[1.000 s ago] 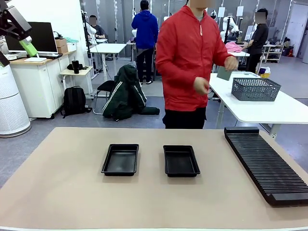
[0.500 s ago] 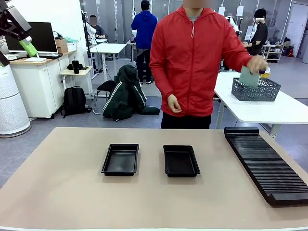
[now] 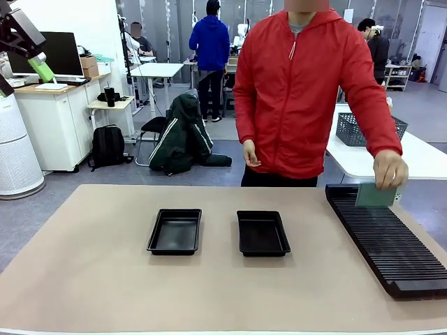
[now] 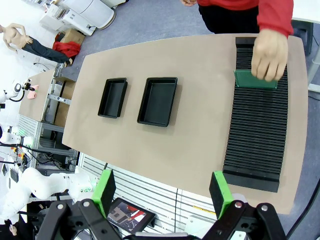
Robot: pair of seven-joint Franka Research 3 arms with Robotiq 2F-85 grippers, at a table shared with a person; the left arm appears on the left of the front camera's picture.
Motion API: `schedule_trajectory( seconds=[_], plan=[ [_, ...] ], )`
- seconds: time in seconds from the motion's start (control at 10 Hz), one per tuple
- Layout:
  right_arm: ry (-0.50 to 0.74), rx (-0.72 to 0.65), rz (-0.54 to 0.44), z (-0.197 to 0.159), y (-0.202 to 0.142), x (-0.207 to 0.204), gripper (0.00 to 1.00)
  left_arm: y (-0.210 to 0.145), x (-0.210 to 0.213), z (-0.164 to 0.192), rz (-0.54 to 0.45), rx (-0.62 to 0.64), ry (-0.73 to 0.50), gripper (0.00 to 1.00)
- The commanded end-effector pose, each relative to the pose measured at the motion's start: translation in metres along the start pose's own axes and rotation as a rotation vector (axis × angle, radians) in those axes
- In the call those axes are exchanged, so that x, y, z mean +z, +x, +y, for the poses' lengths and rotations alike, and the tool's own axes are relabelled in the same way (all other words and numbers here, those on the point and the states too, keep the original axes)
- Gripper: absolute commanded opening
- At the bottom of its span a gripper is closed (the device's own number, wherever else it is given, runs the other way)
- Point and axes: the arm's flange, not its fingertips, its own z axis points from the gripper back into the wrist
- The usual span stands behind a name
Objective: Inspect and transfer BCBs to ESD trays.
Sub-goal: Pick up the Blank PCB from the PCB Rack and place it in the left ESD tray.
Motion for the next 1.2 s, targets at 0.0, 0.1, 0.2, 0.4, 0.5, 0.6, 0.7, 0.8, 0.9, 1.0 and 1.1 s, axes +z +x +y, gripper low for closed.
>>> schedule_trajectory(
  seconds=[0.0, 0.1, 0.2, 0.4, 0.5, 0.6, 0.7, 0.8, 0.9, 1.0, 1.1],
  plan=[
    [0.001, 0.0, 0.002, 0.0, -0.001, -0.001, 1.0, -0.002, 0.0, 0.001, 0.002, 0.006, 0.012, 1.0],
    [0.001, 0.0, 0.002, 0.0, -0.001, -0.001, 1.0, -0.002, 0.0, 0.001, 0.002, 0.006, 0.012, 1.0],
    [0.001, 0.0, 0.002, 0.0, -0.001, -0.001, 1.0, -0.002, 0.0, 0.001, 0.002, 0.006, 0.012, 1.0],
    [0.001, 0.0, 0.002, 0.0, -0.001, -0.001, 1.0, -0.002, 0.0, 0.001, 0.002, 0.006, 0.012, 1.0],
    [0.001, 0.0, 0.002, 0.0, -0.001, -0.001, 1.0, 0.0, 0.0, 0.0, 0.0, 0.0, 0.0, 1.0],
    [0.001, 0.0, 0.002, 0.0, -0.001, -0.001, 1.0, 0.004, 0.001, 0.012, -0.053, 0.021, -0.036, 1.0],
    [0.001, 0.0, 0.002, 0.0, -0.001, -0.001, 1.0, 0.007, 0.002, 0.018, -0.093, 0.03, -0.048, 1.0],
    [0.001, 0.0, 0.002, 0.0, -0.001, -0.001, 1.0, 0.008, 0.001, 0.02, -0.124, 0.025, -0.063, 1.0],
    [0.001, 0.0, 0.002, 0.0, -0.001, -0.001, 1.0, 0.01, 0.001, 0.021, -0.136, 0.019, -0.075, 1.0],
    [0.001, 0.0, 0.002, 0.0, -0.001, -0.001, 1.0, 0.01, 0.001, 0.021, -0.115, 0.012, -0.087, 1.0],
    [0.001, 0.0, 0.002, 0.0, -0.001, -0.001, 1.0, 0.01, 0.01, 0.018, -0.109, 0.036, -0.037, 1.0]
  ],
)
